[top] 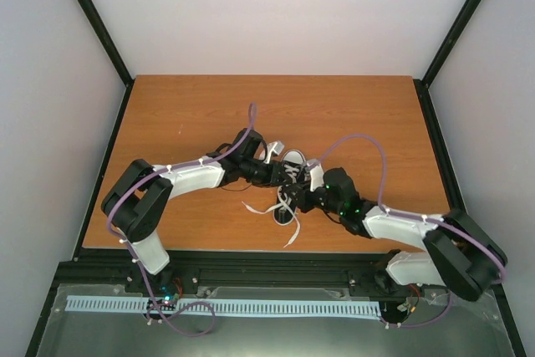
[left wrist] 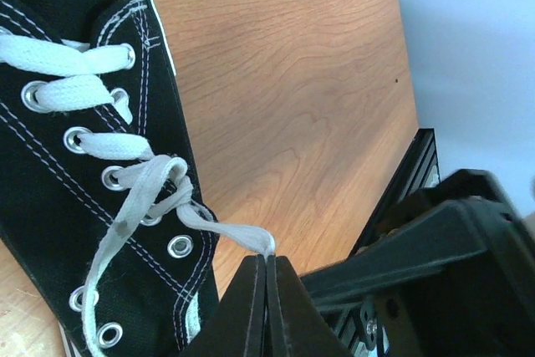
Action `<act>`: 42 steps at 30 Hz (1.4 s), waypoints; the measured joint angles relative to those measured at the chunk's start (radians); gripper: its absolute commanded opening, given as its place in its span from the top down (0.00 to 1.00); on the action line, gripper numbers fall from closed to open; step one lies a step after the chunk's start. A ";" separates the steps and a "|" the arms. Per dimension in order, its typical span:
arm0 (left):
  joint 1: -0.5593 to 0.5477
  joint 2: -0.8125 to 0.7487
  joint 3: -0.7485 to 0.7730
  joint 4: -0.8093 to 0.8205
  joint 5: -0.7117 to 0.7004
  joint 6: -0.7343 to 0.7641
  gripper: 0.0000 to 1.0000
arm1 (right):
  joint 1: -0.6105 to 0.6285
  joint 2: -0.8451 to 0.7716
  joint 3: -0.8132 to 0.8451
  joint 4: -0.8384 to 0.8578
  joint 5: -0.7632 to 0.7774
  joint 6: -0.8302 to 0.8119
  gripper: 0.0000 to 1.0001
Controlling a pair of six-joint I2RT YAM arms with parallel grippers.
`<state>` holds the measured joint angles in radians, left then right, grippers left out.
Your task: Tie the shoes
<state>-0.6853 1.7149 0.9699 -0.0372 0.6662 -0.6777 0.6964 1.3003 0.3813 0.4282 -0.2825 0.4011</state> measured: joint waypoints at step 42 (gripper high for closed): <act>0.000 -0.038 -0.009 -0.039 -0.061 0.071 0.99 | -0.016 -0.091 -0.097 -0.214 -0.054 0.029 0.97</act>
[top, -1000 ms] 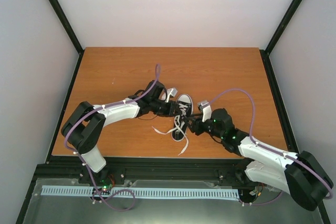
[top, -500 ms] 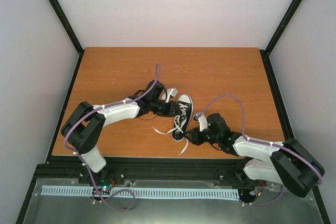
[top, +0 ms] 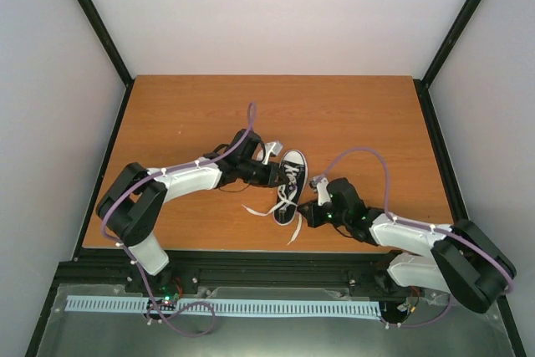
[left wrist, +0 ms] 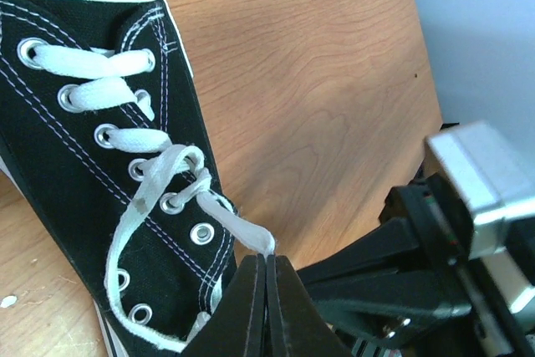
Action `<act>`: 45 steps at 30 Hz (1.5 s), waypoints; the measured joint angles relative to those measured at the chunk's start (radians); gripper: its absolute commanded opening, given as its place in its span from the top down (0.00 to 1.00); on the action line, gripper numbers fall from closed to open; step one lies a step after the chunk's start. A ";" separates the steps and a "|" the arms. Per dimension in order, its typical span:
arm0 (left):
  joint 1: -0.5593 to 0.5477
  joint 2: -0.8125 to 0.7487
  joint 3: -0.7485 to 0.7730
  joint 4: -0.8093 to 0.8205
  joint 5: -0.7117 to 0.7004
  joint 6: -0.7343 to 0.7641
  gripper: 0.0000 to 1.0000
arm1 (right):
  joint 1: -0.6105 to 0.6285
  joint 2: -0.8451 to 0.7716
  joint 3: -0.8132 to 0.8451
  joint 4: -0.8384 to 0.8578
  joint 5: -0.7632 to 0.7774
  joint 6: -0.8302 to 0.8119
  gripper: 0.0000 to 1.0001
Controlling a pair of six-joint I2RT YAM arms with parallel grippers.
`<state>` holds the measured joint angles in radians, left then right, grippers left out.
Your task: Tie the shoes
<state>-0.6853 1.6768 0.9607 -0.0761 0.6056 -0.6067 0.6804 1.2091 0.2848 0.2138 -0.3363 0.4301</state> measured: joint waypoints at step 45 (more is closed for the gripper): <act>-0.033 -0.203 -0.090 -0.147 -0.172 0.168 0.41 | -0.141 0.153 0.254 -0.124 -0.091 0.018 0.97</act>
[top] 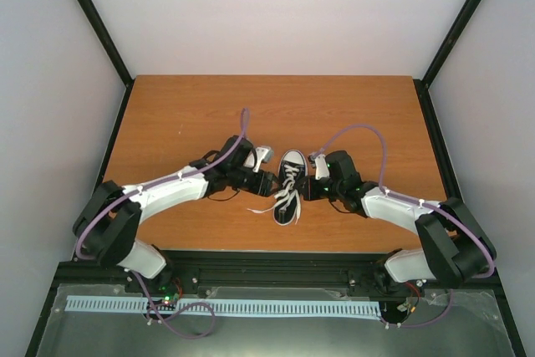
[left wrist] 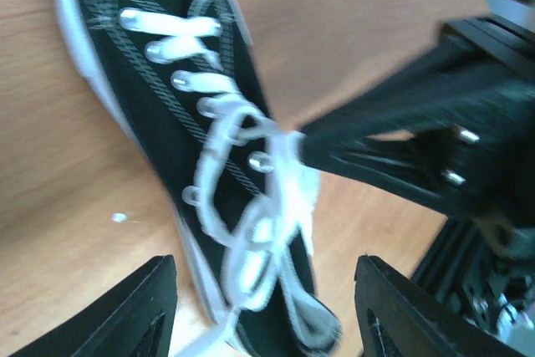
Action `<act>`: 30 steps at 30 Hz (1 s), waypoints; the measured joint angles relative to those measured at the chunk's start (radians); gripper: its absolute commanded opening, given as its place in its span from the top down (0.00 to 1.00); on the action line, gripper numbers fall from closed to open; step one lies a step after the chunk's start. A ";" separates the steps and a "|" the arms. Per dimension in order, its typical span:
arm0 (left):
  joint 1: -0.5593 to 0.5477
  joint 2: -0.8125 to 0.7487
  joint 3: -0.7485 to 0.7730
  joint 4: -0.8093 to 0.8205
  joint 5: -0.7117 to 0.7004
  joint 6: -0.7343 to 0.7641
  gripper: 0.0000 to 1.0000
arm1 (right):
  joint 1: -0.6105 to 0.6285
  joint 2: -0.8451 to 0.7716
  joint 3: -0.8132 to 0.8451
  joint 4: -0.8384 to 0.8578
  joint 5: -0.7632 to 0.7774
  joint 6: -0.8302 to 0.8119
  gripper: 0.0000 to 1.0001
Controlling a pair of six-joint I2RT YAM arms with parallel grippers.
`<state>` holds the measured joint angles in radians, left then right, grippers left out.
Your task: Tie the shoes
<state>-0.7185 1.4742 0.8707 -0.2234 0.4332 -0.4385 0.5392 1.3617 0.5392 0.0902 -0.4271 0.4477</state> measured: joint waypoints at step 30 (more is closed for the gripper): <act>0.050 0.311 0.107 0.097 0.106 -0.078 0.77 | 0.000 0.027 -0.005 0.019 0.000 -0.004 0.97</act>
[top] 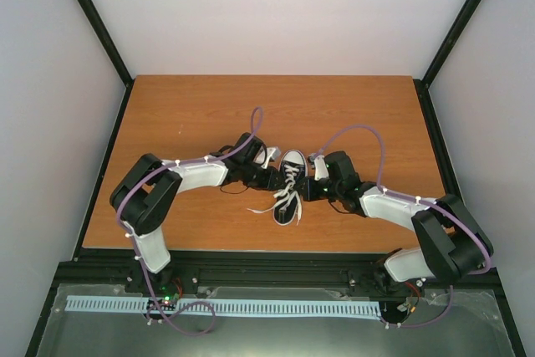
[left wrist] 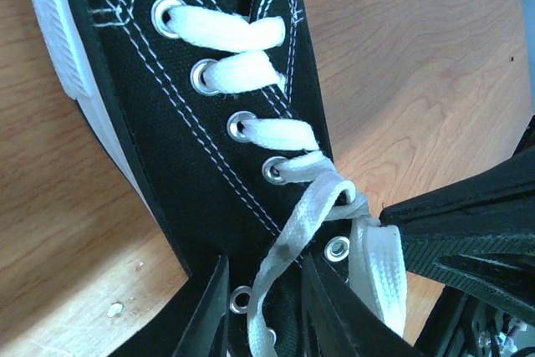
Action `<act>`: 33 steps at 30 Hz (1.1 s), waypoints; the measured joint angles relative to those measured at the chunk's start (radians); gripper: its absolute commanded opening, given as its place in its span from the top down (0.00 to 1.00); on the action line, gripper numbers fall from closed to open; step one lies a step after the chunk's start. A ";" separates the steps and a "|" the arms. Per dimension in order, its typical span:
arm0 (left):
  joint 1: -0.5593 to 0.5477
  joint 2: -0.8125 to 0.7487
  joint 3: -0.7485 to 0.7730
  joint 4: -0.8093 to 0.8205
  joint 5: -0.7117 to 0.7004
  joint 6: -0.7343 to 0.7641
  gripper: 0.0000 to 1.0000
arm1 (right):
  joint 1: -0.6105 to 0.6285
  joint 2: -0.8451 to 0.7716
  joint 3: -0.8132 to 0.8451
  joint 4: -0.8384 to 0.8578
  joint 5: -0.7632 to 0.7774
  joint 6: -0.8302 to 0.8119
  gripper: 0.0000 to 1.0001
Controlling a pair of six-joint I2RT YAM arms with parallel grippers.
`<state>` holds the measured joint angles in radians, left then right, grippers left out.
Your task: Tie the shoes
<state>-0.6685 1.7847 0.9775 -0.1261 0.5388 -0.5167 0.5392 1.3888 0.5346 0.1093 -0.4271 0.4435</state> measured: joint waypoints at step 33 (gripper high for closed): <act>-0.001 -0.071 -0.082 0.165 -0.032 -0.011 0.99 | 0.056 0.082 0.124 -0.022 0.027 -0.032 0.97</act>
<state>-0.6693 1.7138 0.8951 0.0391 0.5068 -0.5278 0.5953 1.4708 0.6582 0.0872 -0.4004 0.4110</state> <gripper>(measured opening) 0.021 0.029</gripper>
